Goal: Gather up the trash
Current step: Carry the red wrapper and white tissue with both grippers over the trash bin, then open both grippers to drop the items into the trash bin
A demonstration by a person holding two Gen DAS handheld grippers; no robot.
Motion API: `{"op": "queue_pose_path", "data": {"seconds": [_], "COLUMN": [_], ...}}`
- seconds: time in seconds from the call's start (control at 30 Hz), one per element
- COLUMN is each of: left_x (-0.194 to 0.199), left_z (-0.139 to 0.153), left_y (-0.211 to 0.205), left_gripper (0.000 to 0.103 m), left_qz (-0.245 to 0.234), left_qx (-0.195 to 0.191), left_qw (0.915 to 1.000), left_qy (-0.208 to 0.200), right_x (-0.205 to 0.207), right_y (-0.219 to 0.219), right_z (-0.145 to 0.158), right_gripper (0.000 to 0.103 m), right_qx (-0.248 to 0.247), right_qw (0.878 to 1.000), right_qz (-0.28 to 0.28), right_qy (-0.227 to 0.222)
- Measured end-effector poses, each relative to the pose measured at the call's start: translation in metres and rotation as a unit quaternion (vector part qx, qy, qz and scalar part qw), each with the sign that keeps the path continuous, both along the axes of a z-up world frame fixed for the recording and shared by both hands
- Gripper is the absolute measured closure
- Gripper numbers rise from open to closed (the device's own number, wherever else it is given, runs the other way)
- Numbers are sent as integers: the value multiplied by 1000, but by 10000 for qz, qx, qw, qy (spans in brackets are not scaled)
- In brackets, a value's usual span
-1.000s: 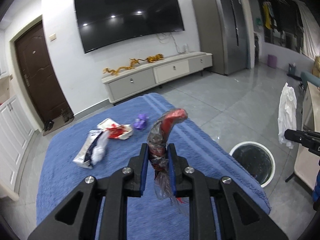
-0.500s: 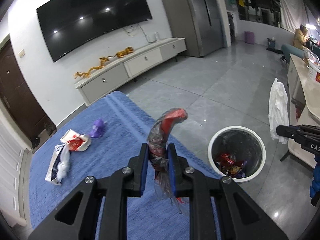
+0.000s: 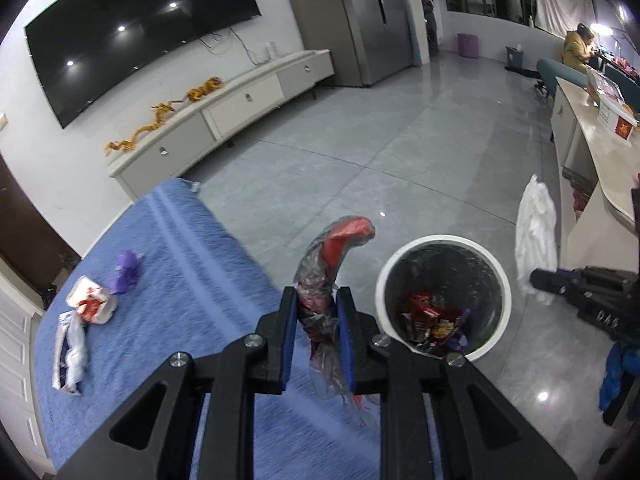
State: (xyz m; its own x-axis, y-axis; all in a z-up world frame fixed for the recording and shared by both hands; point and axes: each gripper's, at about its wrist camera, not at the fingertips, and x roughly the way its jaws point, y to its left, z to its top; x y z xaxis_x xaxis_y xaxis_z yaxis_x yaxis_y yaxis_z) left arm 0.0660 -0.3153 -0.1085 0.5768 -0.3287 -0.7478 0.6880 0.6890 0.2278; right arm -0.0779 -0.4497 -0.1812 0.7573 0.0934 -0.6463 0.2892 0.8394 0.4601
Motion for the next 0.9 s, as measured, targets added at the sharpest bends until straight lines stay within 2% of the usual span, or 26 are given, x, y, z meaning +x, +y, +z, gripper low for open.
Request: {"op": "queue_pose_path", "data": {"seconds": [0.27,0.53,0.6,0.63,0.67,0.73,0.8,0.87,0.9], "left_x": [23,41,44,47,49,49,51,53,53], "left_z": [-35,-71,-76,-78,-79,-78,-77,-76,-74], "left_y": [-66,-117,-123,-125,-127,-129,-128,-125,-124], "left_gripper": [83,82,79,71,55,42,42,42,42], "left_qz": [-382,-368,-356,-355,-337,-305,-291,-273,-272], "left_qx": [-67,-134,-173,-187,-217,-322,-371,-432,-439], "left_qw": [9940,9867,9849,9840,9837,9841,9834,9822,9823], "left_qy": [1023,1577,1687,1737,1754,1720,1752,1809,1803], "right_x": [13,37,42,43,45,46,45,42,41], "right_y": [-28,-38,-38,-39,-39,-39,-39,-39,-40], "right_z": [-42,-67,-73,-77,-81,-86,-88,-88,-89], "right_gripper": [94,93,93,93,93,85,70,62,62], "right_qx": [286,207,179,147,121,116,59,35,24], "right_qw": [9981,9949,9935,9928,9919,9909,9900,9898,9897], "right_qz": [-194,-207,-209,-228,-246,-273,-319,-360,-377], "right_qy": [513,963,1105,1164,1239,1316,1371,1376,1383]}}
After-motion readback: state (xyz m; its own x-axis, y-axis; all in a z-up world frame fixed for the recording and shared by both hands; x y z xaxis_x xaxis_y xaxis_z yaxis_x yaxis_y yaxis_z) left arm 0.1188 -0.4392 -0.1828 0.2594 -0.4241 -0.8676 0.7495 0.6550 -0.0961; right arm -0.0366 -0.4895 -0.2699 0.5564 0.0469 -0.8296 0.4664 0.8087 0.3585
